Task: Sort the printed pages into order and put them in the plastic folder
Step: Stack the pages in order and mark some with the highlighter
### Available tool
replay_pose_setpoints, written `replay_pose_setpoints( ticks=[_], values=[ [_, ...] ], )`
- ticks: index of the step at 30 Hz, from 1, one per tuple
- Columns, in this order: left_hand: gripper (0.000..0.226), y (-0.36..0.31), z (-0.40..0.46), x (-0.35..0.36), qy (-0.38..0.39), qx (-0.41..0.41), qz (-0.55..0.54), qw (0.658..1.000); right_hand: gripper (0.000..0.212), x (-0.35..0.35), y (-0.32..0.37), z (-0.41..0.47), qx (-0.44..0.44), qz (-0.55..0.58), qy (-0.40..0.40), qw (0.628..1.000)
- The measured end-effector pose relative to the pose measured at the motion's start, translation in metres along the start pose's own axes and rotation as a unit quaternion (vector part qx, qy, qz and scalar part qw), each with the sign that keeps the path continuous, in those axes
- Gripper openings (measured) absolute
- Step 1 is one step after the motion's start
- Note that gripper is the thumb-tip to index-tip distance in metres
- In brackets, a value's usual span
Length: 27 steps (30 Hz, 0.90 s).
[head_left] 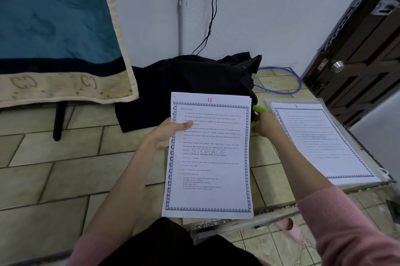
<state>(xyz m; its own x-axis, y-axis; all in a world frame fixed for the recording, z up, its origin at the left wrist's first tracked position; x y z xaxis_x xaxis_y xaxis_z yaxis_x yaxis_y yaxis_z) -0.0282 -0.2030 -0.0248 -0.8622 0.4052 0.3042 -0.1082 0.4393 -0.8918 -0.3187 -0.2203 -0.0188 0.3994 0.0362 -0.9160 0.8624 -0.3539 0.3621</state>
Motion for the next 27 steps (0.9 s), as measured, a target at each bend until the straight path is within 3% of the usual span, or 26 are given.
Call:
replay_pose_setpoints(
  ticks=[4, 7, 10, 12, 14, 16, 19, 27],
  values=[
    [0.023, 0.0, -0.001, 0.001, -0.001, 0.0, 0.003, 1.0, 0.032, -0.01, 0.001, -0.006, 0.039, 0.048, 0.023, 0.998],
    [0.022, 0.0, -0.001, 0.001, 0.0, -0.002, 0.004, 1.0, 0.036, -0.05, 0.022, -0.013, 0.043, 0.115, -0.063, 0.99],
    [0.021, 0.0, 0.0, 0.003, 0.001, -0.005, 0.013, 1.0, 0.039, -0.087, 0.074, -0.024, -0.096, 0.168, -0.109, 0.975],
    [0.022, 0.0, 0.002, 0.005, 0.005, -0.007, 0.016, 1.0, 0.037, -0.095, 0.116, -0.035, -0.205, 0.146, -0.036, 0.967],
    [0.023, -0.001, 0.003, 0.008, 0.014, -0.002, 0.018, 1.0, 0.036, -0.088, 0.148, -0.044, -0.25, 0.124, 0.075, 0.957],
    [0.023, -0.004, 0.003, 0.011, 0.015, 0.007, 0.021, 1.0, 0.04, -0.076, 0.168, -0.045, -0.276, 0.061, 0.133, 0.95],
    [0.022, -0.008, 0.001, 0.011, 0.019, 0.015, 0.023, 0.999, 0.04, -0.06, 0.183, -0.041, -0.308, -0.005, 0.157, 0.938],
    [0.031, -0.004, 0.004, 0.009, 0.006, 0.008, 0.038, 0.999, 0.033, -0.048, 0.204, -0.047, -0.339, -0.019, 0.188, 0.922]
  ],
)
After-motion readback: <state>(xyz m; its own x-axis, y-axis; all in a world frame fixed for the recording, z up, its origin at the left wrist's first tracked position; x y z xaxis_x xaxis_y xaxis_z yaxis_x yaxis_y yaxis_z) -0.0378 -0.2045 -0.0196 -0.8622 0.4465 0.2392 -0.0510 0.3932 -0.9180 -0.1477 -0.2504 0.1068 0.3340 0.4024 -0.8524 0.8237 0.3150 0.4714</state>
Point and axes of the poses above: each hand's wrist, its own z-axis towards the middle knuckle, its own x-axis out of the palm, y = z × x, the point moved 5 cm from there along z, towards the middle knuckle, and after that the axes turned 2 degrees about x, right-handed, at the moved point
